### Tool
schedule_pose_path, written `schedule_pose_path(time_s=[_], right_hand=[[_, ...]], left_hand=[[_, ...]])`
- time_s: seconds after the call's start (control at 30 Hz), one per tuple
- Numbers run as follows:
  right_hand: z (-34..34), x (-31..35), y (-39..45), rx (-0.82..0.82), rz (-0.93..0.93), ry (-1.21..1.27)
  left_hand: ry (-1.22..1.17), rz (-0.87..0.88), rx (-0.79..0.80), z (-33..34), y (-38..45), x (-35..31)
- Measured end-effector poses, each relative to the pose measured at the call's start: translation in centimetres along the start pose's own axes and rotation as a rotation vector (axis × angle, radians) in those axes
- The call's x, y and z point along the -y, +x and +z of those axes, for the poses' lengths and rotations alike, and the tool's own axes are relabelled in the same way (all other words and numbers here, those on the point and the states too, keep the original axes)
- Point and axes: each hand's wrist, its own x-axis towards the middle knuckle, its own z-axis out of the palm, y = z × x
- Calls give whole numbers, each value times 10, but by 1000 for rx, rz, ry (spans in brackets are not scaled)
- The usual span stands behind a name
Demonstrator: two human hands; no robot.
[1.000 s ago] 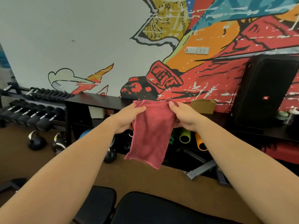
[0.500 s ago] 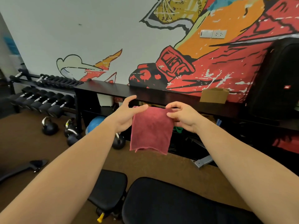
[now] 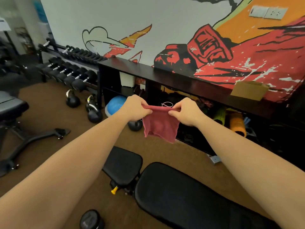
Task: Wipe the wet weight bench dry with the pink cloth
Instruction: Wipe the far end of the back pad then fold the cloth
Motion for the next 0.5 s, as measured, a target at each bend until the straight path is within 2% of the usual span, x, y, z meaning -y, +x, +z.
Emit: schedule_pose_path(time_s=[0.1,0.2,0.33,0.5], right_hand=[[34,10,8,32,-90,-63],[76,20,10,78,-101,3],[149,42,3,200,-194,54],[250,58,-10,416,-233,29]], left_hand=[[29,27,-13,-2,-13,40],[31,5,-19,-3,-37,81],[-3,-200,-29,7,-83,154],[-54,-435,78,41,-151,246]])
